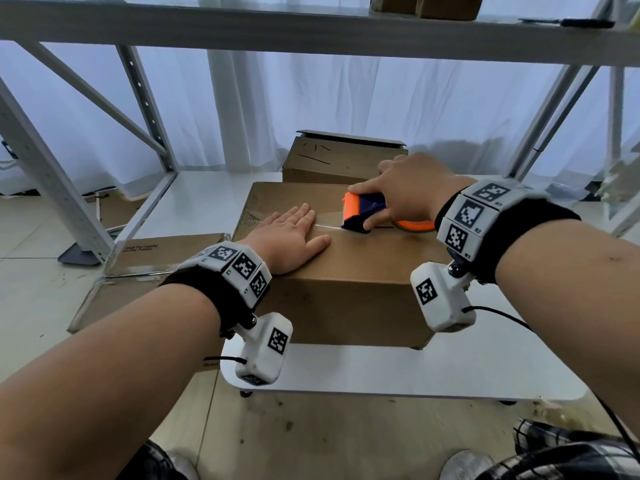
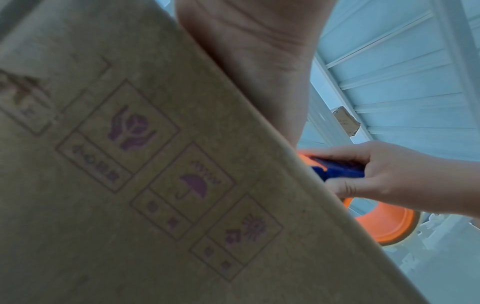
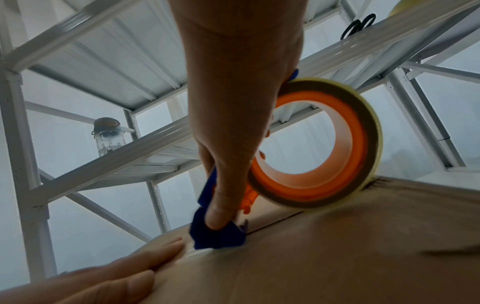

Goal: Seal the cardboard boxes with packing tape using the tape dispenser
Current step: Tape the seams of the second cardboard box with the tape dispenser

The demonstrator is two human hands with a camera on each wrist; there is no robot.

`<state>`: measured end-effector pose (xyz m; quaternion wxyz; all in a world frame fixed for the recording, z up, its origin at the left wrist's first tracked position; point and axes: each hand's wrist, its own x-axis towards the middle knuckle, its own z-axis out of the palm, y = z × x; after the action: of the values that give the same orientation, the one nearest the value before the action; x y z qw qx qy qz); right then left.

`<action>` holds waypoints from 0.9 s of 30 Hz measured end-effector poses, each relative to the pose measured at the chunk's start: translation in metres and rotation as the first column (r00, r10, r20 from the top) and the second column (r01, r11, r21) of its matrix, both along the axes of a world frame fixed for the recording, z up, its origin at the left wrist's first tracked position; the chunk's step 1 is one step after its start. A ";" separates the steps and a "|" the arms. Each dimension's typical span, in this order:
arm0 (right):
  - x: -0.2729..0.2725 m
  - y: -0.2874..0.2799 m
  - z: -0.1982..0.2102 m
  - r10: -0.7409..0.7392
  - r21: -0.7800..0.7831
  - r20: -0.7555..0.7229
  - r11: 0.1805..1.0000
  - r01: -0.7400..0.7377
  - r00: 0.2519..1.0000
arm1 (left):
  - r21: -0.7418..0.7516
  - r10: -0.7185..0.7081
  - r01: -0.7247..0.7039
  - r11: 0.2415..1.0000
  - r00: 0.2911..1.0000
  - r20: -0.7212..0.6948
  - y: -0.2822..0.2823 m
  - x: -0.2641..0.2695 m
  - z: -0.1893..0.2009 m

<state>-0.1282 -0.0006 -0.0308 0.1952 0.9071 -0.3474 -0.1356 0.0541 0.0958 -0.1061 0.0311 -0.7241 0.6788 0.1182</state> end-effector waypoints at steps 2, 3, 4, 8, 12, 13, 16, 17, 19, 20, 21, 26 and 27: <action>-0.009 -0.003 0.002 -0.019 0.006 -0.013 1.000 0.019 1.000 | 0.006 0.000 0.000 1.000 1.000 -0.005 -0.001 0.001 0.000; -0.014 -0.003 0.002 -0.039 0.021 0.004 0.999 0.039 0.999 | 0.009 -0.001 0.001 1.000 1.000 -0.005 -0.001 0.001 0.000; -0.016 -0.004 0.001 -0.051 0.024 0.019 0.998 0.051 0.999 | 0.016 0.000 0.001 1.000 1.000 -0.005 -0.002 0.001 0.000; -0.015 -0.005 -0.006 -0.050 0.019 0.054 0.999 0.049 0.997 | 0.069 0.019 -0.020 0.997 1.000 0.013 -0.005 -0.005 0.005; -0.017 -0.008 -0.006 -0.064 0.040 0.086 0.997 0.061 0.994 | 0.103 0.047 -0.048 0.994 0.999 0.018 -0.005 -0.012 0.008; -0.018 -0.009 -0.007 -0.067 0.038 0.088 0.997 0.064 0.994 | 0.103 0.052 -0.053 0.993 0.999 0.016 -0.005 -0.012 0.008; -0.013 -0.010 -0.009 -0.071 0.038 0.083 0.997 0.068 0.994 | 0.098 0.025 -0.026 0.995 1.000 0.017 -0.006 -0.018 0.009; -0.012 -0.011 -0.009 -0.072 0.038 0.083 0.997 0.069 0.994 | 0.096 -0.004 0.002 0.995 1.000 0.015 -0.007 -0.024 0.009; -0.013 -0.012 -0.008 -0.082 0.046 0.093 0.996 0.078 0.992 | 0.089 -0.060 0.060 0.994 0.998 -0.004 -0.010 -0.039 0.008; -0.015 -0.013 -0.008 -0.089 0.054 0.108 0.995 0.083 0.990 | 0.084 -0.076 0.077 0.993 0.997 -0.015 -0.012 -0.043 0.007; -0.017 -0.013 -0.007 -0.094 0.062 0.125 0.994 0.087 0.988 | 0.080 -0.085 0.087 0.993 0.996 -0.026 -0.013 -0.044 0.006; -0.022 -0.013 -0.009 -0.088 0.052 0.148 0.995 0.081 0.985 | 0.077 -0.045 0.047 0.996 0.999 -0.023 -0.007 -0.015 0.006; -0.022 -0.013 -0.009 -0.088 0.054 0.150 0.995 0.080 0.985 | 0.078 -0.012 0.013 0.997 1.000 -0.010 -0.004 -0.005 0.007</action>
<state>-0.1497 -0.0138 -0.0397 0.1403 0.9038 -0.3959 -0.0825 0.0488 0.0919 -0.0989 0.0571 -0.7175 0.6783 0.1478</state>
